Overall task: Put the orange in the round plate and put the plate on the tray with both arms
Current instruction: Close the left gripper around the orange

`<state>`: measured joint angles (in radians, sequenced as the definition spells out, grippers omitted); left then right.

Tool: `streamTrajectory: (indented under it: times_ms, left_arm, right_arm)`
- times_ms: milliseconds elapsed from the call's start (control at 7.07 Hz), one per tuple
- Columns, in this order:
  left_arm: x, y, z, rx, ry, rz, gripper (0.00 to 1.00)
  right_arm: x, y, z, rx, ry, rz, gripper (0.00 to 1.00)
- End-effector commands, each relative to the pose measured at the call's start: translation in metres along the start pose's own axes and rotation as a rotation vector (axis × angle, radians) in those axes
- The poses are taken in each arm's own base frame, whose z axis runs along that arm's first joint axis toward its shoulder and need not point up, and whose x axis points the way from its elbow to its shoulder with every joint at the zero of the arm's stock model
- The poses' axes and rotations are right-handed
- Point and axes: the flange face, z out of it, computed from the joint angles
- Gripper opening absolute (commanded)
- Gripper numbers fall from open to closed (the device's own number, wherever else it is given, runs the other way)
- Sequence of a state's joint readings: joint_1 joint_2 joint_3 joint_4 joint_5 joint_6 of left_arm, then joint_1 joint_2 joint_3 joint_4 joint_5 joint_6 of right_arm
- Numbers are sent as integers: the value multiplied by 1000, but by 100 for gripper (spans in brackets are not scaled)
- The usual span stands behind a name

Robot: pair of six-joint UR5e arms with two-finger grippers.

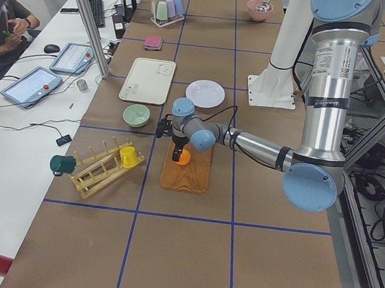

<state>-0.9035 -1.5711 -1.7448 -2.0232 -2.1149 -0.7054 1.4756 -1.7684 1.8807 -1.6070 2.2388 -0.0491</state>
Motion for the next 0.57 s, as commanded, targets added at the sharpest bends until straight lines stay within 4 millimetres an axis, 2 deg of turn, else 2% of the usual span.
streamTrajectory:
  times_ms: [0,141,283,424]
  left_arm:
    - [6,6,11,8,-35,18,97]
    - [5,7,13,4,-38,22,97]
    - [5,9,14,1,-38,25,93]
    - [1,11,15,-3,-42,22,83]
  right_arm:
    - [0,0,0,-1,-2,1,100]
    - [0,0,0,0,-4,1,100]
    - [0,0,0,0,-4,1,100]
    - [0,0,0,0,-4,1,100]
